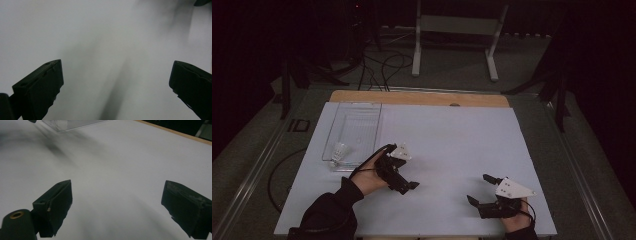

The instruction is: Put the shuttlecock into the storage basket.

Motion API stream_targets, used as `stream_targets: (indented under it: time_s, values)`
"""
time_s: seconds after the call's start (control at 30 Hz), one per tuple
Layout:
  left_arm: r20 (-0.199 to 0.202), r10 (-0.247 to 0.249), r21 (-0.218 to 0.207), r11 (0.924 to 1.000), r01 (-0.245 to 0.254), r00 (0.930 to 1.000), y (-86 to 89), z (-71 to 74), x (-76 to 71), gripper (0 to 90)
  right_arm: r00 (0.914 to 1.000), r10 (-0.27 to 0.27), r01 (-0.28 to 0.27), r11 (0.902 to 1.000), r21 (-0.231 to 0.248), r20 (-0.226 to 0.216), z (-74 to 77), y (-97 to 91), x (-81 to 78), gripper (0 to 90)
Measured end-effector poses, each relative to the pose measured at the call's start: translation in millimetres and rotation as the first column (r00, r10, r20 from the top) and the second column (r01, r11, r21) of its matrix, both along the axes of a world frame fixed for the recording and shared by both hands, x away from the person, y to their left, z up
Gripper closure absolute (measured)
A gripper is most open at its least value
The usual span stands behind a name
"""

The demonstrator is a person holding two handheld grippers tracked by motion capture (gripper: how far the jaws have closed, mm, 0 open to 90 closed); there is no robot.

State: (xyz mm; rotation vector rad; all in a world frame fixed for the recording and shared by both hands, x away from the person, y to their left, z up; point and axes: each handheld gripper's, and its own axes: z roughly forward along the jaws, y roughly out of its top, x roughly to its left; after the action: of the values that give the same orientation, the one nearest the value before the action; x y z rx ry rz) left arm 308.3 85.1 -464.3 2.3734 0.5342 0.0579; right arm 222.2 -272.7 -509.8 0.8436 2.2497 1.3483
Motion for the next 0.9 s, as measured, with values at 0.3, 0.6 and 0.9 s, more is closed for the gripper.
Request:
stream_targets:
  time_s: [0.3,0.6,0.9]
  values:
    - [0.002,0.002,0.013,0.9999,-0.002,1.0,16.2,-11.8,-9.5,0.1,1.0,0.002,-0.002,1.0,-0.002,-0.001,-0.2,0.7,0.0,10.1]
    - [-0.026,0.0,0.036,0.9994,0.001,0.9997,24.6,-19.9,-18.1,0.1,1.0,0.002,-0.002,1.0,-0.003,-0.005,-0.6,1.1,0.0,10.1]
    - [-0.038,0.007,0.037,0.9993,-0.005,0.9993,37.2,-26.6,-29.6,0.1,1.0,0.004,-0.004,1.0,-0.003,-0.008,-0.7,1.2,0.1,10.1]
